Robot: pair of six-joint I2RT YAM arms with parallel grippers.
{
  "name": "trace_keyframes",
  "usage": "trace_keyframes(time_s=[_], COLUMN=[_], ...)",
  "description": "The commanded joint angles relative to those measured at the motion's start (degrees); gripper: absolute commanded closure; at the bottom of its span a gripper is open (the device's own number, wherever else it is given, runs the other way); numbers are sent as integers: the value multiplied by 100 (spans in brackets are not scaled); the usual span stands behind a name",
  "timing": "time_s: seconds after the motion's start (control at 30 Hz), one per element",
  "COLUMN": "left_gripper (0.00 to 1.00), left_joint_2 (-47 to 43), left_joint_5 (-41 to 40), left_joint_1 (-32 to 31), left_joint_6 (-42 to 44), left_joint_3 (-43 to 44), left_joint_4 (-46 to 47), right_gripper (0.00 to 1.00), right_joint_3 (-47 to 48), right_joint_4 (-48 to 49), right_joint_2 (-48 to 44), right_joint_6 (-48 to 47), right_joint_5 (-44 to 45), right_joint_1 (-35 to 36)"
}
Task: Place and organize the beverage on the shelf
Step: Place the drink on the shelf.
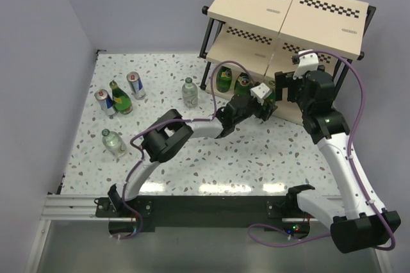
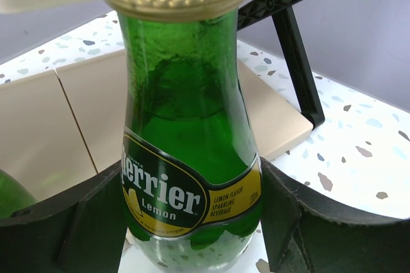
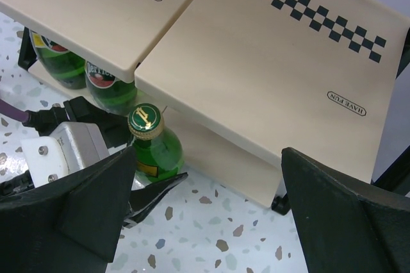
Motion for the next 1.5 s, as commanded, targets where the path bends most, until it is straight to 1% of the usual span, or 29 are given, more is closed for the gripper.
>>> trace_keyframes(time_s=[0.0,0.4,0.87,1.47], left_gripper=[100,100,100,100], left_joint_2=[-568,-137,100,381], left_joint_5=[-51,-43,-43,-43], left_joint_1=[-10,87,157,245], left_joint_6=[31,-40,-136,-136], left_joint_3=[306,763,728,1053], left_joint_4=[1164,919,874,725], right_gripper=[1,1,1,1], right_joint_3=[-3,-3,-3,-12], right_joint_4=[282,291,300,300], right_joint_2=[-74,-74,-47,-30], right_joint_6=[77,77,77,68], right_joint_5=[134,151,160,169], right_joint_1=[-11,-28,-20,-20])
